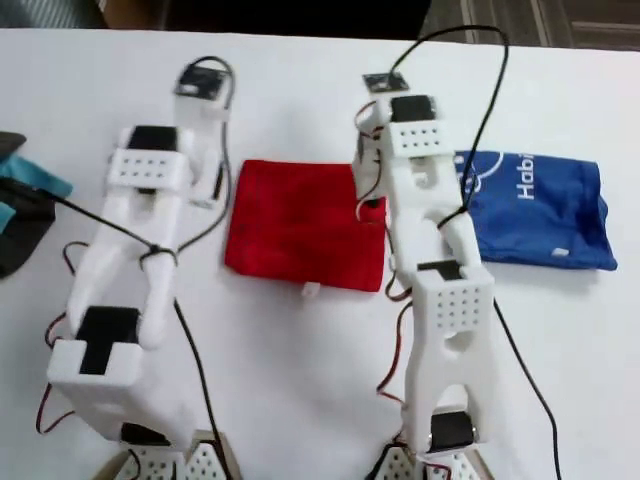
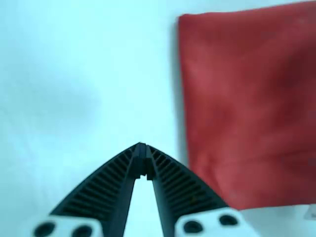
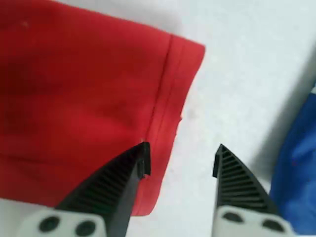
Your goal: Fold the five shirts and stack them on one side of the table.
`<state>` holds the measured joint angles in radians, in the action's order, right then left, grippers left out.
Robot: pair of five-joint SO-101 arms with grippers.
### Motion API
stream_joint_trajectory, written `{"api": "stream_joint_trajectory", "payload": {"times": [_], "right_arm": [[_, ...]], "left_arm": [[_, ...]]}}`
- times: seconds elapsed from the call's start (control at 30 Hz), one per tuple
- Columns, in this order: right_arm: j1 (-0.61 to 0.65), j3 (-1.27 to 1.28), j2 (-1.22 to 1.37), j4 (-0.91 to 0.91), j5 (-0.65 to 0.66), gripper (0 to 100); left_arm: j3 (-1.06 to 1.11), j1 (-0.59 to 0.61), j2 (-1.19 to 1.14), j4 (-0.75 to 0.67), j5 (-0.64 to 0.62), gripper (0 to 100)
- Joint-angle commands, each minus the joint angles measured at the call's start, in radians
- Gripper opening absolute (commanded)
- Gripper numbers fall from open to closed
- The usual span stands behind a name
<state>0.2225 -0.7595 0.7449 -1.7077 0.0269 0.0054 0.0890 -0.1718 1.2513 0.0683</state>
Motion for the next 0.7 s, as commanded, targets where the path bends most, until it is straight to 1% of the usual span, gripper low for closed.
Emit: {"api": "stream_joint_trajectory", "payload": {"times": [0.0, 0.13, 0.3, 0.37, 0.53, 0.67], "right_arm": [[0.065, 0.138, -0.194, 0.022, -0.046, 21.7], [0.07, 0.334, -0.303, 0.154, -0.044, 21.7], [0.067, 0.496, -0.321, 0.317, -0.064, 21.6], [0.065, 0.519, -0.321, 0.358, -0.092, 21.6], [0.085, 0.522, -0.32, 0.433, -0.101, 21.6], [0.067, 0.514, -0.271, 0.453, -0.141, 21.6]], "left_arm": [[-0.045, 0.038, 0.009, 0.015, -0.015, 3], [-0.045, 0.071, 0.011, 0.017, -0.009, 3], [-0.045, 0.077, 0.009, 0.017, 0.041, 3], [-0.045, 0.077, 0.011, 0.017, 0.041, 3], [-0.039, 0.075, 0.006, 0.017, 0.041, 3], [0.002, 0.072, 0.011, 0.008, 0.043, 3]]}}
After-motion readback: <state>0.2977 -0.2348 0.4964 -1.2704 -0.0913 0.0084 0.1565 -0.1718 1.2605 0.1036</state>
